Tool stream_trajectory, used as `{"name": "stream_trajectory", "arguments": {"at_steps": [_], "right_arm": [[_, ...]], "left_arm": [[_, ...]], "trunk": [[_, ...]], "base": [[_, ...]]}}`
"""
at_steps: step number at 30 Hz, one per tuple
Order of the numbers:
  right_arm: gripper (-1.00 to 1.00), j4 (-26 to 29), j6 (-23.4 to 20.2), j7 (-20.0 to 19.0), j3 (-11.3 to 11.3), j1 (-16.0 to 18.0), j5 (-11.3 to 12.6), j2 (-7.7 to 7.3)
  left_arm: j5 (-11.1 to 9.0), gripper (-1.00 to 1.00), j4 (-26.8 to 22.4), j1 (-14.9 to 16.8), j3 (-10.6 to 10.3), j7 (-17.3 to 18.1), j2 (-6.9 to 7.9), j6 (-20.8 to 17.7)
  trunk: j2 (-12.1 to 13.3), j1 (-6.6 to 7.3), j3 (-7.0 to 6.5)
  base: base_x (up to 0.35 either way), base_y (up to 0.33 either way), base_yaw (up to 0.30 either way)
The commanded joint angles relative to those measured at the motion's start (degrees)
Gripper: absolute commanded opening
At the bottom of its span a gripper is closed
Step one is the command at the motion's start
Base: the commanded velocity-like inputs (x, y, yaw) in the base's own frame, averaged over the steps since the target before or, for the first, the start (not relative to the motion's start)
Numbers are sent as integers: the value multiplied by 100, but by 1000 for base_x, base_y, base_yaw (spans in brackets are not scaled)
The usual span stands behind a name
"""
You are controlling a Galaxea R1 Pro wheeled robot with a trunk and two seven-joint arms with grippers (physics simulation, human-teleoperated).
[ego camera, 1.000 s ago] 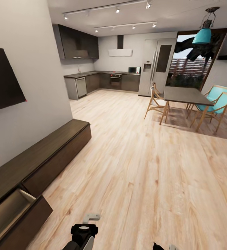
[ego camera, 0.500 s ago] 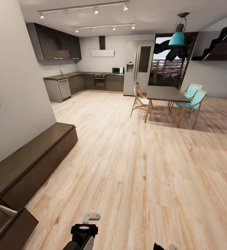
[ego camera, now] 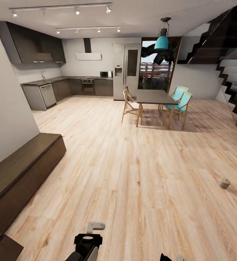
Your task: Place each of the two pumpkins and all three candles from the living room inside a cabinet in the living room (use any cabinet), then make sure every cabinet is closed, and position the cauldron so it is next to a table in the living room.
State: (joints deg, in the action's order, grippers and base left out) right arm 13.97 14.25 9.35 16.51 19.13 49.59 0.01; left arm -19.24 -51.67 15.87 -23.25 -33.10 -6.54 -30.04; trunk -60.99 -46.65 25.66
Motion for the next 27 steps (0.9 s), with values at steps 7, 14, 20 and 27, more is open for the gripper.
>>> {"name": "stream_trajectory", "arguments": {"at_steps": [7,14,20,27], "right_arm": [[100,2,31,32,49,7,40,-1],[100,3,42,16,53,4,33,-10],[100,4,39,9,54,4,26,-4],[100,2,38,6,59,4,24,-1]], "left_arm": [[-62,100,-8,3,-11,-57,11,-5],[-62,100,-7,3,-12,-49,21,0],[-62,100,-8,3,-16,-48,30,7],[-58,100,-9,3,-28,-48,26,14]], "trunk": [[-4,0,-10],[-4,0,-13],[-4,0,-13],[-4,0,-13]], "base": [[0,0,-285],[84,0,-192],[325,0,-9],[345,0,0]]}}
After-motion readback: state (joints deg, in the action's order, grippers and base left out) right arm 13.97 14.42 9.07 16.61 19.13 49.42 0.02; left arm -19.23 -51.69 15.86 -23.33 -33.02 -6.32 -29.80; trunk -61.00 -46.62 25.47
